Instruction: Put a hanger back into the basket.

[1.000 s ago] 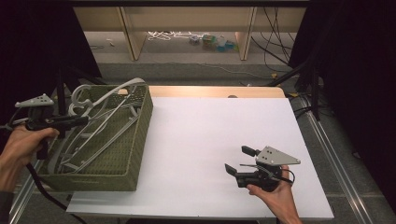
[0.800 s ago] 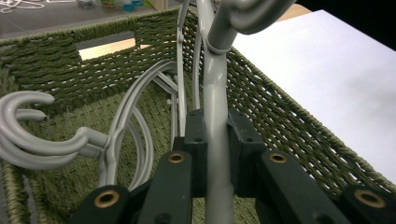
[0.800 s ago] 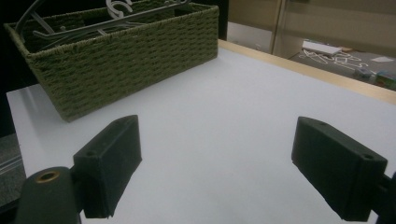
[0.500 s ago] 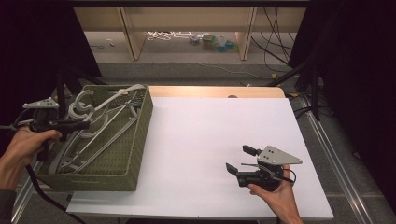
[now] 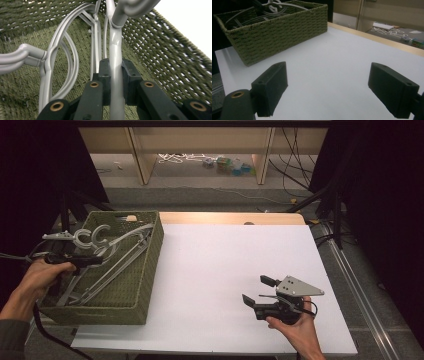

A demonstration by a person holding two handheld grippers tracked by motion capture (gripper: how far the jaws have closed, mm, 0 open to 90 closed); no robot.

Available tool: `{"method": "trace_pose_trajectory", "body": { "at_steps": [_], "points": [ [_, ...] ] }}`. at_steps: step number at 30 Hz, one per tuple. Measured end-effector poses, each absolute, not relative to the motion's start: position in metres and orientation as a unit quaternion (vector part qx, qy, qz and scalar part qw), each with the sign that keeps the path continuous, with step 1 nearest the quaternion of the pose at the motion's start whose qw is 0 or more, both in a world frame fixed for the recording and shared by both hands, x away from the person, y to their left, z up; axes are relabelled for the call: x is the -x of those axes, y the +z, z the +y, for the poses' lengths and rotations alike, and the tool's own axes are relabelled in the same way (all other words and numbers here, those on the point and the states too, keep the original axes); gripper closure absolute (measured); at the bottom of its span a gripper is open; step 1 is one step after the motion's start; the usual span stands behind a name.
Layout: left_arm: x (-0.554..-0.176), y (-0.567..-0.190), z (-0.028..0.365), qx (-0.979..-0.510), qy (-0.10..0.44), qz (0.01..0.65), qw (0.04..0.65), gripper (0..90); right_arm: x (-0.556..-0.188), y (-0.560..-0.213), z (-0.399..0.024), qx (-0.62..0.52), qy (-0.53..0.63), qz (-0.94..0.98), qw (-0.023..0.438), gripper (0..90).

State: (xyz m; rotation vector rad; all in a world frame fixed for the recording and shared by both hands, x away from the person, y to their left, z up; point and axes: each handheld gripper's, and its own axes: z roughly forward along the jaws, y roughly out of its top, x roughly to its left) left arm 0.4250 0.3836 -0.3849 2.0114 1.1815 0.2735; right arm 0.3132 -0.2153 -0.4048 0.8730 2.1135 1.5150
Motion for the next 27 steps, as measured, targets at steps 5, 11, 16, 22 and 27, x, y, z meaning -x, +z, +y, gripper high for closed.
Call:
{"method": "trace_pose_trajectory", "body": {
  "at_steps": [5, 11, 16, 22, 27],
  "points": [
    [-0.427, -0.39, 0.387, -0.776, 0.108, 0.482, 0.392, 79.0, -0.313, -0.405, -0.217, -0.316, 0.535, 0.759, 0.198, 16.6],
    [-0.429, -0.394, 0.395, -0.764, 0.132, 0.507, 0.376, 77.8, -0.313, -0.404, -0.217, -0.316, 0.534, 0.759, 0.196, 16.7],
    [-0.429, -0.395, 0.401, -0.778, 0.158, 0.514, 0.325, 74.7, -0.313, -0.405, -0.217, -0.321, 0.535, 0.758, 0.19, 16.6],
    [-0.43, -0.398, 0.403, -0.778, 0.163, 0.516, 0.32, 73.0, -0.313, -0.406, -0.216, -0.321, 0.534, 0.76, 0.185, 16.6],
    [-0.43, -0.404, 0.407, -0.77, 0.168, 0.53, 0.312, 71.8, -0.313, -0.406, -0.216, -0.322, 0.535, 0.758, 0.187, 16.6]
  ]
}}
